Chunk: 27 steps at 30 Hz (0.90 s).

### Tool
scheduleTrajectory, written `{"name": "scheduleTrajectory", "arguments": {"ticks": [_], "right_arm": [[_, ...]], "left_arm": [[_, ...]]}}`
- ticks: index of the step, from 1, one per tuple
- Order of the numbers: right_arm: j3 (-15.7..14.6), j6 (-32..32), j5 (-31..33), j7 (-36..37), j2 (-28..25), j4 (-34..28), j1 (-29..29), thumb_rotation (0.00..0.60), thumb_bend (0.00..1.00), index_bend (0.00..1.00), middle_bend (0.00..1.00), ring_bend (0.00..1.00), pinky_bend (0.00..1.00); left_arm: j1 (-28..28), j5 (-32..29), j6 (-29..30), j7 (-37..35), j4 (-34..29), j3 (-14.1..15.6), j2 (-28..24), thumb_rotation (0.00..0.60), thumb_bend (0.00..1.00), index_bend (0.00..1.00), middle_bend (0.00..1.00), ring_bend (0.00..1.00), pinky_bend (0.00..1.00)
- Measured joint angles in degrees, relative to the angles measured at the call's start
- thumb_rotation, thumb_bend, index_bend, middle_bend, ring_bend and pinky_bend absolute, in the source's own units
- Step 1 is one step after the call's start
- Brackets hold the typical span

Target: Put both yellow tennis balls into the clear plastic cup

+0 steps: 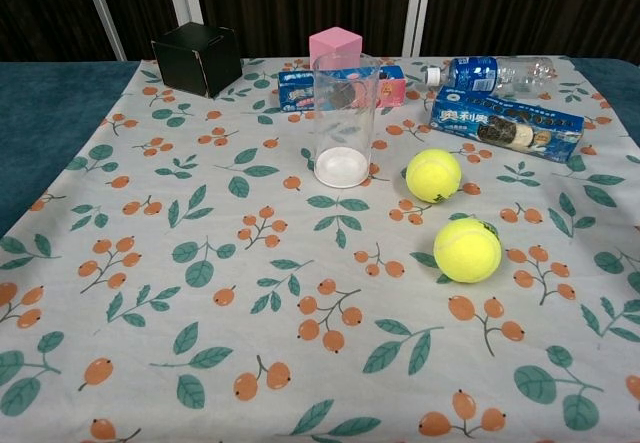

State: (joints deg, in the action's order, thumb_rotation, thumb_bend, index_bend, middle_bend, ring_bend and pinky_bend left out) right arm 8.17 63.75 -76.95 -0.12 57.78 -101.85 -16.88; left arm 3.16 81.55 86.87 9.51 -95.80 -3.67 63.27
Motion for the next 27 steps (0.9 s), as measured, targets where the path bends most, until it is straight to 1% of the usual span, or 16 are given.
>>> {"name": "scheduleTrajectory", "arguments": {"ticks": [1,3,7,10,12,14,19,23,27], "right_arm": [[0.9,-2.4,2.6,-2.1,0.3,-0.4,-2.1,0.600,0.35,0.13,0.03,0.01,0.00],[1.8,-4.3,5.3,-4.8,0.9,-0.7,-4.2,0.600,0.34,0.13,0.03,0.01,0.00],[3.7,-8.0,13.1,-12.8,4.1,-0.5,-10.0,0.600,0.30,0.13,0.03,0.01,0.00],[5.0,-10.7,21.3,-17.1,7.8,0.1,-14.6,0.600,0.29,0.13,0.03,0.01,0.00],[5.7,-12.1,25.6,-18.7,10.0,0.7,-17.1,0.600,0.29,0.13,0.03,0.01,0.00],[6.3,-13.4,30.6,-20.4,13.9,2.4,-20.4,0.600,0.28,0.13,0.03,0.01,0.00],[7.0,-15.5,37.6,-22.7,21.2,7.9,-26.3,0.600,0.25,0.13,0.03,0.01,0.00],[7.2,-16.3,40.8,-23.9,24.6,10.9,-29.5,0.600,0.25,0.13,0.03,0.01,0.00],[7.4,-16.3,43.0,-24.5,27.1,12.9,-31.4,0.600,0.25,0.13,0.03,0.06,0.00]], "left_arm": [[0.0,-0.2,-0.2,0.0,0.1,0.0,0.0,0.600,0.12,0.05,0.00,0.00,0.09],[0.2,-0.9,-0.9,0.2,0.2,-0.2,0.1,0.600,0.12,0.05,0.00,0.00,0.09],[0.6,-1.1,-1.8,-0.1,0.5,-0.2,0.0,0.600,0.12,0.05,0.00,0.00,0.09],[0.7,-1.3,-1.9,-0.5,0.7,-0.3,-0.2,0.600,0.12,0.05,0.00,0.00,0.09],[0.7,-1.6,-1.8,-0.6,0.9,-0.4,-0.2,0.600,0.12,0.05,0.00,0.00,0.09],[0.7,-1.8,-1.9,-0.6,1.1,-0.5,-0.1,0.600,0.12,0.05,0.00,0.00,0.08],[0.9,-1.8,-2.2,-0.9,1.3,-0.5,-0.1,0.600,0.12,0.05,0.00,0.00,0.08],[0.9,-2.0,-2.4,-1.1,1.4,-0.6,-0.2,0.600,0.12,0.05,0.00,0.00,0.08],[1.0,-2.1,-2.5,-1.4,1.5,-0.6,-0.2,0.600,0.12,0.05,0.00,0.00,0.08]]}}
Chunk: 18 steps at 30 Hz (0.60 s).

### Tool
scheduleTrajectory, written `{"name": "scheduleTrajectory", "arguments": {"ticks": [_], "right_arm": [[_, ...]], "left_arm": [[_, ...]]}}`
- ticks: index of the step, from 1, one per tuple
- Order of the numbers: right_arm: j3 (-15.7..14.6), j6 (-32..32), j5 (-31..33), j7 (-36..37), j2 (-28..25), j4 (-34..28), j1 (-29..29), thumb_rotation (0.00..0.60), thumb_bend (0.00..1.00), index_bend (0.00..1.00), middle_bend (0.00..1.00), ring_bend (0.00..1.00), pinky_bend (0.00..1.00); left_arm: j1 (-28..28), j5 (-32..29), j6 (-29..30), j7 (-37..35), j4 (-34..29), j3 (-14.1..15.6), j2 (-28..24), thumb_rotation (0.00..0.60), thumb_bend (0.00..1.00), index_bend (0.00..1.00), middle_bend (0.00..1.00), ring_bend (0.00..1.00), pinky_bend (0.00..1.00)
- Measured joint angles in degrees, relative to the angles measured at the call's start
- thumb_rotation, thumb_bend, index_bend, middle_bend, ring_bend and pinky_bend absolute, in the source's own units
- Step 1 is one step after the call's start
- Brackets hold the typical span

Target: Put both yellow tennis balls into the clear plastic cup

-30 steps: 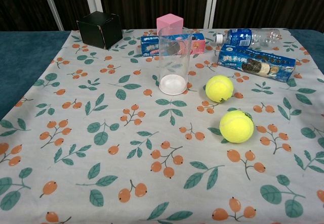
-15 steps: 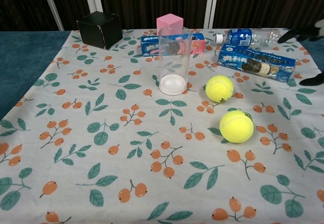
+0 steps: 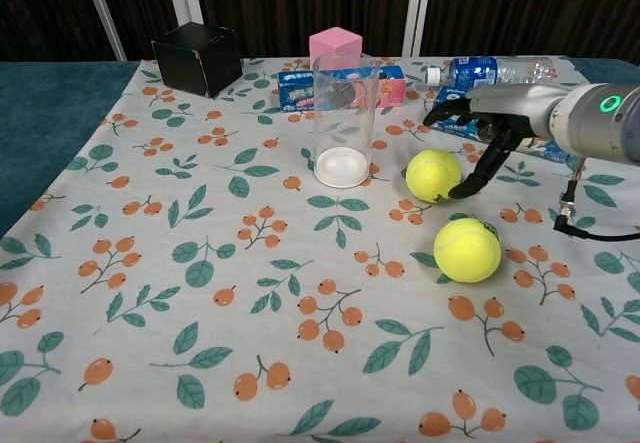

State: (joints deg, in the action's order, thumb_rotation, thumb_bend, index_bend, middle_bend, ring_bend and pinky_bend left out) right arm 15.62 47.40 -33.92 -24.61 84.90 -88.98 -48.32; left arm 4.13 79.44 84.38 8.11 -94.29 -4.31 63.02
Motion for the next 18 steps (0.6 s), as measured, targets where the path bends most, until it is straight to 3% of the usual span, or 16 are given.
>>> {"name": "scheduleTrajectory", "arguments": {"ticks": [7,18], "right_arm": [[-0.2,1.1,3.4,-1.3,3.4,2.4,-2.6,0.600,0.25,0.19,0.10,0.15,0.03],[-1.2,3.2,4.0,-1.3,7.0,6.9,-3.6,0.600,0.25,0.32,0.23,0.32,0.35]], "left_arm": [[0.0,-0.1,0.1,-0.5,0.1,-0.1,-0.1,0.600,0.12,0.05,0.00,0.00,0.08],[0.0,-0.4,0.0,-0.8,0.1,-0.2,-0.1,0.600,0.12,0.06,0.00,0.00,0.08]]}}
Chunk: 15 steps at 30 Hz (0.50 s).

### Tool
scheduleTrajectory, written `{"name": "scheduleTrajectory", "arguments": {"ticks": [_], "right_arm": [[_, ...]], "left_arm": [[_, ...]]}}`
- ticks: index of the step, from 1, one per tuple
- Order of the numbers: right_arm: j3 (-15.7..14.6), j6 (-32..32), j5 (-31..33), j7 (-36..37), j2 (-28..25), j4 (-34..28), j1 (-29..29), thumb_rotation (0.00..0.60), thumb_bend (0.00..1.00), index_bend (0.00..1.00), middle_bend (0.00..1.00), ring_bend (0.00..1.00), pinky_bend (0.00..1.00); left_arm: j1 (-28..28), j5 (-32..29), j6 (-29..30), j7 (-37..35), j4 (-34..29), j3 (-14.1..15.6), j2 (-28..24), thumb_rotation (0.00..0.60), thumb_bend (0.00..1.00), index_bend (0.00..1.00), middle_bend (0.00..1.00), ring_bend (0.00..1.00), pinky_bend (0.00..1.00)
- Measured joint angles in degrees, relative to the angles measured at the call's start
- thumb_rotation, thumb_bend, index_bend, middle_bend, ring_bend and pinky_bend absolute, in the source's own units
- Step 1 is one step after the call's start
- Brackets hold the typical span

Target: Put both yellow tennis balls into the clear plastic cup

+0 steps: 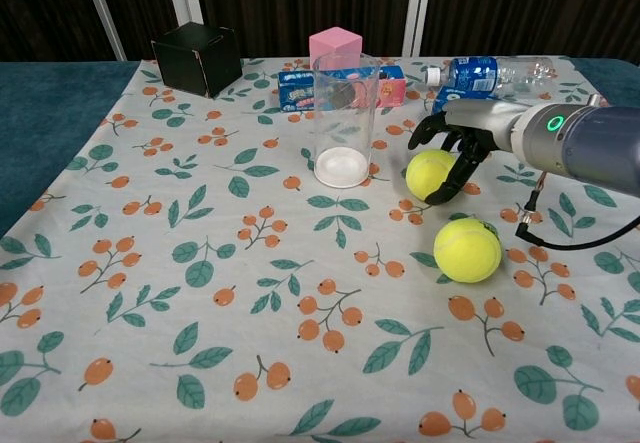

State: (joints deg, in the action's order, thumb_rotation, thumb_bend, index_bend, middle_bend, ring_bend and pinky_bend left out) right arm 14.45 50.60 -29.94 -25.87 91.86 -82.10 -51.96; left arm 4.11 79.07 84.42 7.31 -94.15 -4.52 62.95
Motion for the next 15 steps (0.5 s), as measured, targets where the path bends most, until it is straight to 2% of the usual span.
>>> {"name": "scheduleTrajectory", "arguments": {"ticks": [4,8,10,12,15], "right_arm": [[-0.4,0.0,-0.4,0.4,0.7,1.2,0.0,0.600,0.25,0.37,0.30,0.39,0.42],[-0.5,0.0,-0.8,0.7,1.5,2.1,-0.1,0.600,0.25,0.50,0.46,0.57,0.50],[-0.2,0.5,-1.0,1.4,2.1,2.6,0.0,0.600,0.26,0.55,0.53,0.63,0.52],[0.4,1.2,-1.1,2.2,3.1,3.5,0.1,0.600,0.30,0.62,0.58,0.68,0.56],[1.6,2.8,-1.5,3.9,4.9,5.3,0.4,0.600,0.37,0.67,0.61,0.70,0.59]], "left_arm": [[0.0,0.0,0.1,-0.1,0.0,0.0,0.0,0.600,0.12,0.06,0.00,0.00,0.08],[-0.1,0.0,0.2,-0.2,0.0,0.0,0.0,0.600,0.12,0.06,0.00,0.00,0.08],[0.0,0.0,0.1,-0.3,-0.1,0.0,0.0,0.600,0.12,0.06,0.00,0.00,0.08],[0.0,0.0,0.0,-0.5,-0.1,-0.1,0.0,0.600,0.12,0.06,0.00,0.00,0.08],[0.0,-0.1,0.0,-0.8,0.0,-0.1,0.0,0.600,0.12,0.06,0.00,0.00,0.08]]}}
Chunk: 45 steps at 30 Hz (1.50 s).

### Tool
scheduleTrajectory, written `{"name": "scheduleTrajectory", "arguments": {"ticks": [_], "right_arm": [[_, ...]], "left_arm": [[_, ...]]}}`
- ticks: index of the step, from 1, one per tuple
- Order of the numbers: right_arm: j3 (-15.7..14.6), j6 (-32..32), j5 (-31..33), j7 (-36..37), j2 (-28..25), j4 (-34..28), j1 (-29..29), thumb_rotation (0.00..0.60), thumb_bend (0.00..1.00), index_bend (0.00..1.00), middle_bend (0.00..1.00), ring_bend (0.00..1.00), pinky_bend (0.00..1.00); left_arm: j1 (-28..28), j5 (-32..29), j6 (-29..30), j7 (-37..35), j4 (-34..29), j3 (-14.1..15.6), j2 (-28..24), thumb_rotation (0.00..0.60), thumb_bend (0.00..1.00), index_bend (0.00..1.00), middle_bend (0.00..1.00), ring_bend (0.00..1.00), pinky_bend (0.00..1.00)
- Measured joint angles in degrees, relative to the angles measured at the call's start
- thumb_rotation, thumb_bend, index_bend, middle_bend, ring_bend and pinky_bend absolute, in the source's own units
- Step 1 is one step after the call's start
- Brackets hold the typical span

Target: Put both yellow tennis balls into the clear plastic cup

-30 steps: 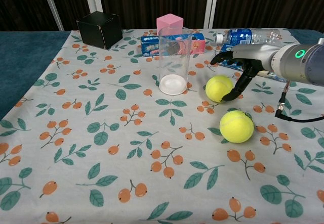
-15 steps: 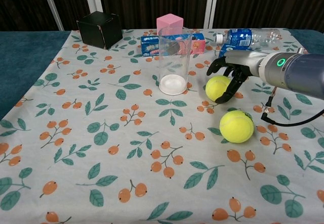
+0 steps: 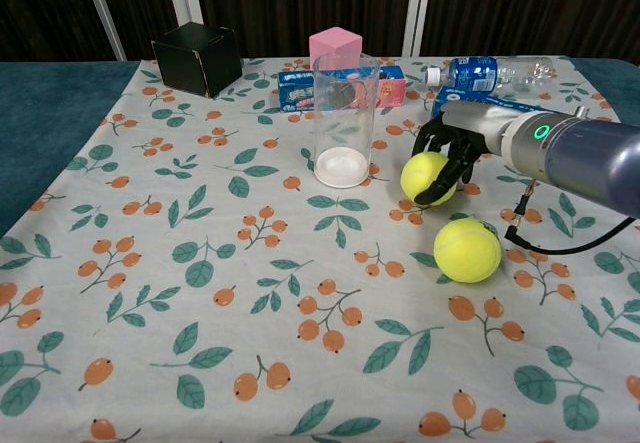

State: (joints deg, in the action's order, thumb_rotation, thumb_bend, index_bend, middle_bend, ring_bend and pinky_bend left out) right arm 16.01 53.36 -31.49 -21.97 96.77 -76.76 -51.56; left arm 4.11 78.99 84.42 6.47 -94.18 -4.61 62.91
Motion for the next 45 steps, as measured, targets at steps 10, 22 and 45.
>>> {"name": "scheduleTrajectory", "arguments": {"ticks": [10,22,45], "right_arm": [[3.2,3.6,-3.2,2.2,-1.3,-1.4,1.0,0.600,0.40,0.68,0.61,0.70,0.70],[8.3,2.8,-0.4,-3.5,-12.2,-7.9,-1.7,0.600,0.40,0.65,0.57,0.61,0.79],[12.7,4.0,5.6,-9.2,-4.1,-1.7,-15.8,0.600,0.40,0.62,0.51,0.52,0.91]], "left_arm": [[-0.1,-0.3,0.1,-0.3,-0.1,-0.2,-0.1,0.600,0.12,0.06,0.00,0.00,0.08],[-0.2,0.0,0.7,-0.5,-0.5,-0.2,-0.1,0.600,0.12,0.07,0.00,0.00,0.08],[-0.3,-0.9,0.1,-2.8,0.2,-0.6,-0.7,0.600,0.12,0.07,0.00,0.00,0.08]]}}
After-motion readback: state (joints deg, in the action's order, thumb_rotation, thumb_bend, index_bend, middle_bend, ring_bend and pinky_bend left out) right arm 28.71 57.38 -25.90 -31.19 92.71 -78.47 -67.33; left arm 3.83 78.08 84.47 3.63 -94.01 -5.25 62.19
